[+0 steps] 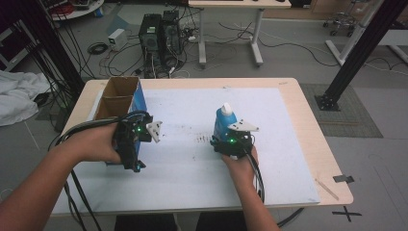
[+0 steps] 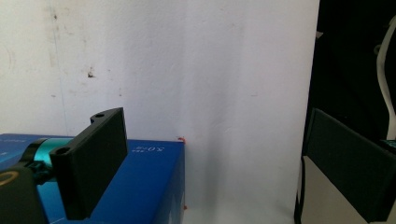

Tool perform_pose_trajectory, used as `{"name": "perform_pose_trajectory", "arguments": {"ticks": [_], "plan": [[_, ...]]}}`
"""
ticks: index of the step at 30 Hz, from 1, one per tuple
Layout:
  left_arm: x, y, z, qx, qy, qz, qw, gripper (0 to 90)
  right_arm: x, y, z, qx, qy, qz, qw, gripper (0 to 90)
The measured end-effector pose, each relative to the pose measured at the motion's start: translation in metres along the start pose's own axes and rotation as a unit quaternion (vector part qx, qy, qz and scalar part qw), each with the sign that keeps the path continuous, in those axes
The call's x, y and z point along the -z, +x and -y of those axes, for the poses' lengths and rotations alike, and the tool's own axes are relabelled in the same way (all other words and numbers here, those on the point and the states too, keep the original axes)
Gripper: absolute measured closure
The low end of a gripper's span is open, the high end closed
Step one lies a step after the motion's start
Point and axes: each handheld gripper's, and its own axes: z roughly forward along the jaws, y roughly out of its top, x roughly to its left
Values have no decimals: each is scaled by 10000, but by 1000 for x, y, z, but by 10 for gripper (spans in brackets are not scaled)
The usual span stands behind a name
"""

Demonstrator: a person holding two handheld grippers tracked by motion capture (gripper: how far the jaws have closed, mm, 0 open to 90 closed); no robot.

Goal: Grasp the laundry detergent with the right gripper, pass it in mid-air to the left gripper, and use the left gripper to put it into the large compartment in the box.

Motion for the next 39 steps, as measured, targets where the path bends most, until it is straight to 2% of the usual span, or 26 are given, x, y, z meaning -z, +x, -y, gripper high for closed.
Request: {"name": "perform_pose_trajectory", "arguments": {"ticks": [1,2,12,25,39], "plan": [[0,0,0,0,0,0,10000,61,0,0,0,0,0,0,10000,194],[0,0,1,30,-1,5,10000,61,0,0,0,-14,2,8,10000,233],[-1,1,3,66,-12,9,10000,61,-1,0,0,-40,-78,198,9998,239],[-2,1,2,34,1,10,10000,61,-1,1,0,-49,-112,310,9994,293],[-4,1,3,66,-2,27,10000,61,-2,3,0,-21,-167,258,9995,349]]}}
